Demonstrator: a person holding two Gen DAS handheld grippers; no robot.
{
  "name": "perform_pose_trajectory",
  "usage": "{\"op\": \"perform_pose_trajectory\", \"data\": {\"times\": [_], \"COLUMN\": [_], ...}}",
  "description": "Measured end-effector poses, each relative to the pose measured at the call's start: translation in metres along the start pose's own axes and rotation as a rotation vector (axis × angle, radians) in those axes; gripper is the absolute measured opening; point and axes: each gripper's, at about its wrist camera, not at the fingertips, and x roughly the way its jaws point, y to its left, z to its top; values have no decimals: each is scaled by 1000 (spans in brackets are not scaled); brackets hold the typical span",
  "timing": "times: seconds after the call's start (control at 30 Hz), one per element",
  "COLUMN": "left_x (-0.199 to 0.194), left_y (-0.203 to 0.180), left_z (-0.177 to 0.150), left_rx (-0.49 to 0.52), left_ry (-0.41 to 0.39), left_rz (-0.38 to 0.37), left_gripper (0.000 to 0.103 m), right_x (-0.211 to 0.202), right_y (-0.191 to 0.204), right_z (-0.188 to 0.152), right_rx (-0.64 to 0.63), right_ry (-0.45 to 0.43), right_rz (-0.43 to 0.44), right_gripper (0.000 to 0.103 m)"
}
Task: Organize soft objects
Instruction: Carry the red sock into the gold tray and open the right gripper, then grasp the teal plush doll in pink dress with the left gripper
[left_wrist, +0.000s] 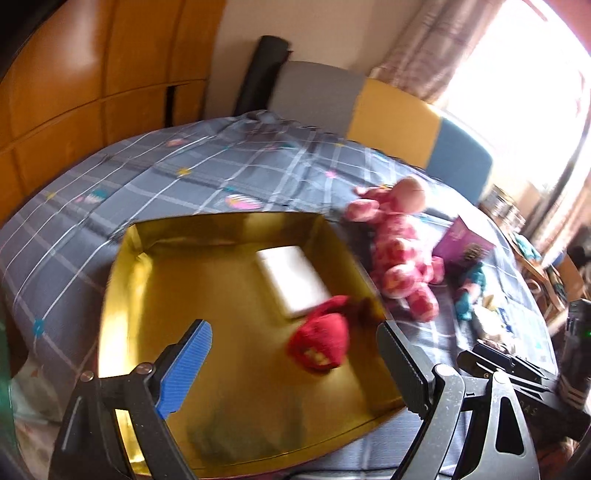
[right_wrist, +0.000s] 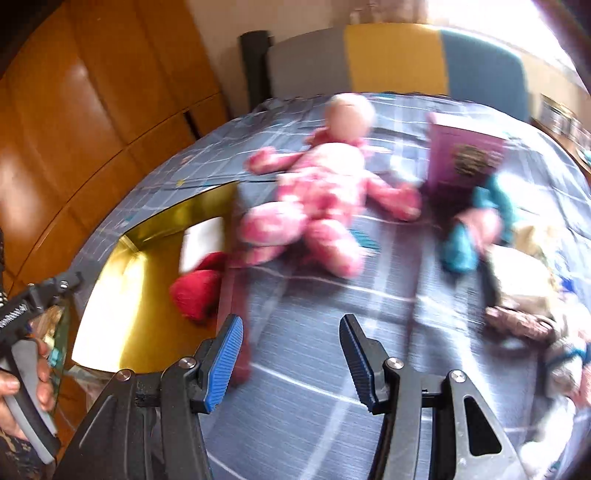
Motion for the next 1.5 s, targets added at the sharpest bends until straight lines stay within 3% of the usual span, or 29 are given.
{"op": "perform_pose_trajectory", "data": {"times": [0.5,0.73,0.87,1.0,1.17,1.5], "left_x": [27,59,83,116,150,207], "left_y": [-138,-201,-233,-261,-295,-352], "left_z": [5,8,13,18,18,17], "left_rx": [295,388,408,404,437,551], "left_ry": [56,106,136,199,250,212], "left_rz": [-139,-196,-217,-232,-257,-262], "left_gripper": [91,83,83,68,68,68], "right_x": [-68,-84,-87,-89,-91,-89], "right_y": [-143,-198,-216,-227,-235,-236], "right_z": [-12,-7,-6,-6,-9,-9], "right_rx": [198,275,329,385,448,469], "right_ry": [-71,-114,-140,-156,-167,-157], "right_rz": [-236,-311,-306,-267,-217,-178], "right_gripper": [55,55,55,55,56,56]}}
